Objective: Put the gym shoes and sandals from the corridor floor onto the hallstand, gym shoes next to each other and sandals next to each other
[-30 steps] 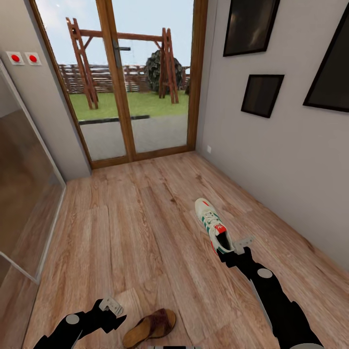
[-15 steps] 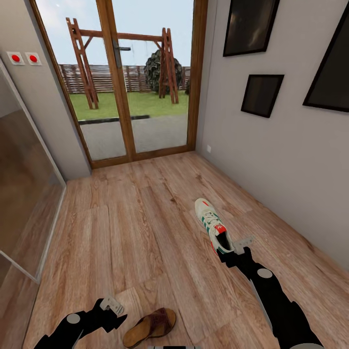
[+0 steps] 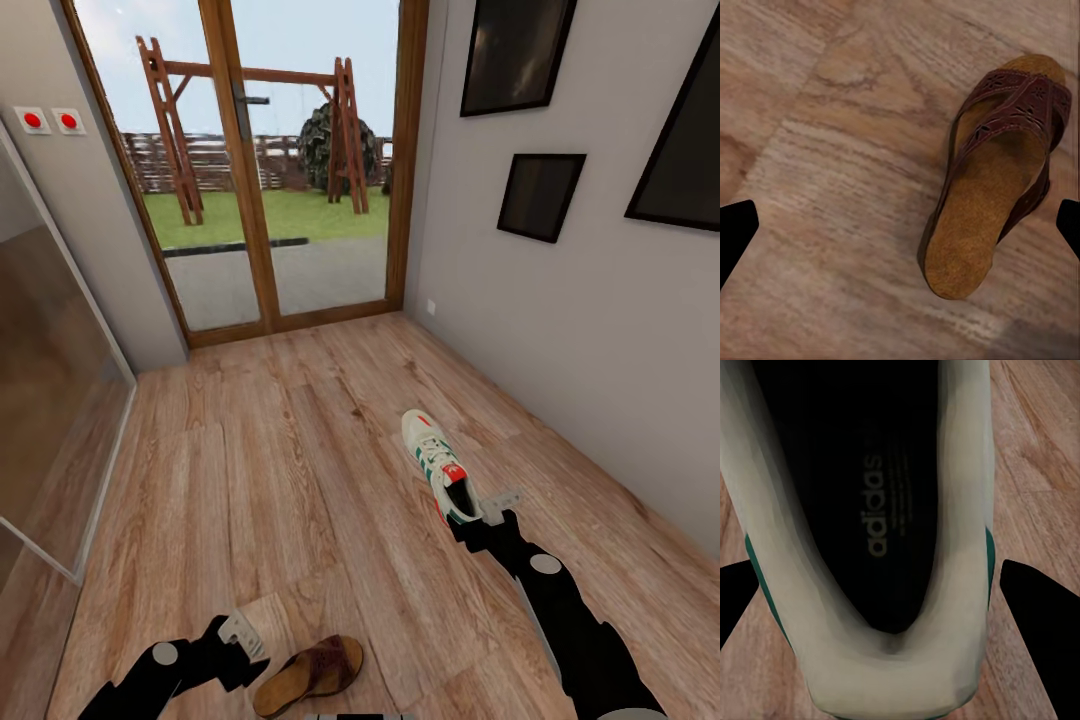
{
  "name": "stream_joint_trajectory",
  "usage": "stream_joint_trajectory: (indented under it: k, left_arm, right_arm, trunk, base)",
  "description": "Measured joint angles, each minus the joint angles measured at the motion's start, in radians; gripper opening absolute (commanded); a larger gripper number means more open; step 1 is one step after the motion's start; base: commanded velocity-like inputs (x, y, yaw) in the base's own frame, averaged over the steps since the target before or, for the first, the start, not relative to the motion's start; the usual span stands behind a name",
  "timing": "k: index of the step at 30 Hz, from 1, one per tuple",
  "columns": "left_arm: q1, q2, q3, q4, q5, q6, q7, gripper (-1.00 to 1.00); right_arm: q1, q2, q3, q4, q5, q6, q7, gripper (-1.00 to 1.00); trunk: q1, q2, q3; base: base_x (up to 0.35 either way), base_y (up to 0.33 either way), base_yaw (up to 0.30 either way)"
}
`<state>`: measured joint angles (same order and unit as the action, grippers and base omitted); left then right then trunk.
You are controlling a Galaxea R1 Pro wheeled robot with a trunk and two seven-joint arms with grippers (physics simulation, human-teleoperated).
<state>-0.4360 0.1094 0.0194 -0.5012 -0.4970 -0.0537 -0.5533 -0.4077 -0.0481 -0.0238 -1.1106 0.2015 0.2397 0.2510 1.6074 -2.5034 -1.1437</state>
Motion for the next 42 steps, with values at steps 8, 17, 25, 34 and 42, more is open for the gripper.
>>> stream_joint_trajectory:
  k: [8, 17, 25, 34, 42]
  left_arm:
    - [-0.005, 0.013, -0.012, -0.004, -0.011, 0.002, -0.144, 1.00]
    - [-0.006, 0.010, -0.010, -0.006, -0.047, 0.002, -0.159, 1.00]
    - [-0.006, 0.006, -0.011, -0.065, -0.052, 0.013, -0.157, 1.00]
    - [-0.006, -0.005, -0.021, -0.224, -0.174, 0.130, -0.156, 1.00]
    - [-0.006, -0.007, -0.023, -0.242, -0.198, 0.138, -0.158, 1.00]
  right_arm:
    - [0.000, -0.001, 0.001, 0.000, -0.001, 0.000, 0.000, -1.00]
    - [0.000, 0.000, 0.000, -0.001, -0.001, -0.001, 0.000, -1.00]
    - [0.000, 0.000, 0.000, -0.001, -0.001, -0.001, 0.000, -1.00]
    - [0.000, 0.000, 0.000, -0.001, 0.000, 0.000, 0.000, -1.00]
    - [0.000, -0.001, -0.001, -0.001, 0.000, 0.000, 0.000, -1.00]
  trunk:
    - [0.000, 0.000, 0.000]
    - [0.003, -0.002, -0.028]
    - [0.007, -0.003, -0.070]
    - [0.007, -0.003, -0.084]
    - [0.008, -0.004, -0.098]
  base:
    - [0.000, 0.000, 0.000]
    - [0.000, 0.000, 0.000]
    - [0.000, 0.000, 0.000]
    - [0.000, 0.000, 0.000]
    - [0.000, 0.000, 0.000]
